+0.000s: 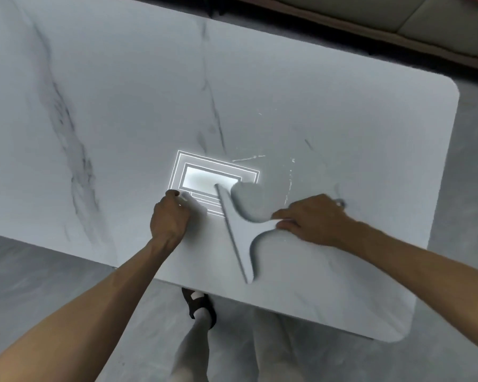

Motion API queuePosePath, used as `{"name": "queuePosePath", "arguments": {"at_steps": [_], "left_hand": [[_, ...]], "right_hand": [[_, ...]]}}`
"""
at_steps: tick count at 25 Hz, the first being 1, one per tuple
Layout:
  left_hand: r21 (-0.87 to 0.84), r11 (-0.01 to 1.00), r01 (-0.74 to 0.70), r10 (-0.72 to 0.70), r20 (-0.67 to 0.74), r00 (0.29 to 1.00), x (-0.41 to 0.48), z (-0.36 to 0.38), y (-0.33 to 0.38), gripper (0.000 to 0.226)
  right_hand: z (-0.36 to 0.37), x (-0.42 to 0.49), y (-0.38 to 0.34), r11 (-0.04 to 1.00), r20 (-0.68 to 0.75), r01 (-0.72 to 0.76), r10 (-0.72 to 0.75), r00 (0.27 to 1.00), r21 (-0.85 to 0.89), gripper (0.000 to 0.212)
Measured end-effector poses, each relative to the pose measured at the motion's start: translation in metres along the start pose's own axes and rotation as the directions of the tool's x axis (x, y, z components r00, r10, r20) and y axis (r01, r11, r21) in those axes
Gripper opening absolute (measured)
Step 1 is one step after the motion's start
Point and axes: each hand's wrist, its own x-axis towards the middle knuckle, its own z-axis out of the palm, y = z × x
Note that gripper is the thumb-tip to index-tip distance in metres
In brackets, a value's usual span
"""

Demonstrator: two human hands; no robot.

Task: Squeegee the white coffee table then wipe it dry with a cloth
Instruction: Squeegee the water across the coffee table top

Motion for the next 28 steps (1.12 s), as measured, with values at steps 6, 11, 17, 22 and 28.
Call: {"name": "queuePosePath", "arguments": {"at_steps": [6,11,17,22,28], "left_hand": [[-0.111,0.993,0.044,-0.042,0.021,0.999,0.028,-0.012,0.007,0.042],[-0.015,0.999,-0.033,0.033,0.011,0.999,0.035,0.003,0.057,0.038],[0.204,0.952,-0.228,0.232,0.003,0.973,0.055,0.045,0.120,0.066],[0.381,0.903,-0.197,0.206,0.018,0.978,0.078,0.077,0.140,0.140],[0.429,0.887,-0.171,0.154,0.074,0.985,0.097,0.084,0.142,0.153]], "right_hand": [[0.004,0.114,-0.047,0.971,0.097,0.229,-0.222,0.970,-0.070,0.036],[-0.037,0.102,0.059,0.999,-0.107,-0.034,0.036,0.994,0.022,0.031],[-0.044,0.000,0.166,0.925,-0.161,-0.370,0.379,0.911,0.083,0.032],[-0.057,-0.044,0.190,0.857,-0.196,-0.487,0.514,0.835,0.172,0.029],[-0.131,0.112,0.171,0.789,-0.230,-0.404,0.547,0.805,0.463,0.036]]}}
